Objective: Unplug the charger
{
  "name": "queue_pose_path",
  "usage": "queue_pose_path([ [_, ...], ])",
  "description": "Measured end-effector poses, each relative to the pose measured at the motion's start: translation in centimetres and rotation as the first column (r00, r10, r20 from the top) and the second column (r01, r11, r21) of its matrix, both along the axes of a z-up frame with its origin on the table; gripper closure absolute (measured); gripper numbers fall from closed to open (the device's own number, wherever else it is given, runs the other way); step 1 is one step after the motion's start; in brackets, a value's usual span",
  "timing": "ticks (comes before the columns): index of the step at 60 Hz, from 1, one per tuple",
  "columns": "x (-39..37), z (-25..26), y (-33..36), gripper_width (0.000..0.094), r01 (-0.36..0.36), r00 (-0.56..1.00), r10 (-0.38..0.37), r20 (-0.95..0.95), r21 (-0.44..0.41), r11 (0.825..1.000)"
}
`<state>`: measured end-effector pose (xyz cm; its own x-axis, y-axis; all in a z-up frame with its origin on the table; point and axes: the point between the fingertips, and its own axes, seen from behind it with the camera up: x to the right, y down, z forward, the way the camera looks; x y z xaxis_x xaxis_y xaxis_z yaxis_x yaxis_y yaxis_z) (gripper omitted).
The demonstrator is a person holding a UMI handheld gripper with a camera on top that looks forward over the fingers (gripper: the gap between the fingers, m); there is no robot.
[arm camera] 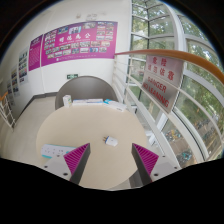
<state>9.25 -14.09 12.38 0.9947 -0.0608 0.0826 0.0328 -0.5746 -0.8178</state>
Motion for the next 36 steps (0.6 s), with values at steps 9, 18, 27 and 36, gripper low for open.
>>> queue_pose_path([
  [9,-1.8,3.6,-7.9,0.0078,0.019,1.000,-0.019,0.013,0.008,1.000],
  [18,-2.9,5.7,-13.3,0.0080,0.019,0.999,-0.020,0.042,0.018,1.000],
  [27,-3.5,6.7,-16.2,0.0080,0.026,0.999,-0.027,0.041,0.028,0.999],
  [36,-4.0,6.7,-16.9,0.0083,0.009,0.998,-0.010,0.054,0.021,1.000],
])
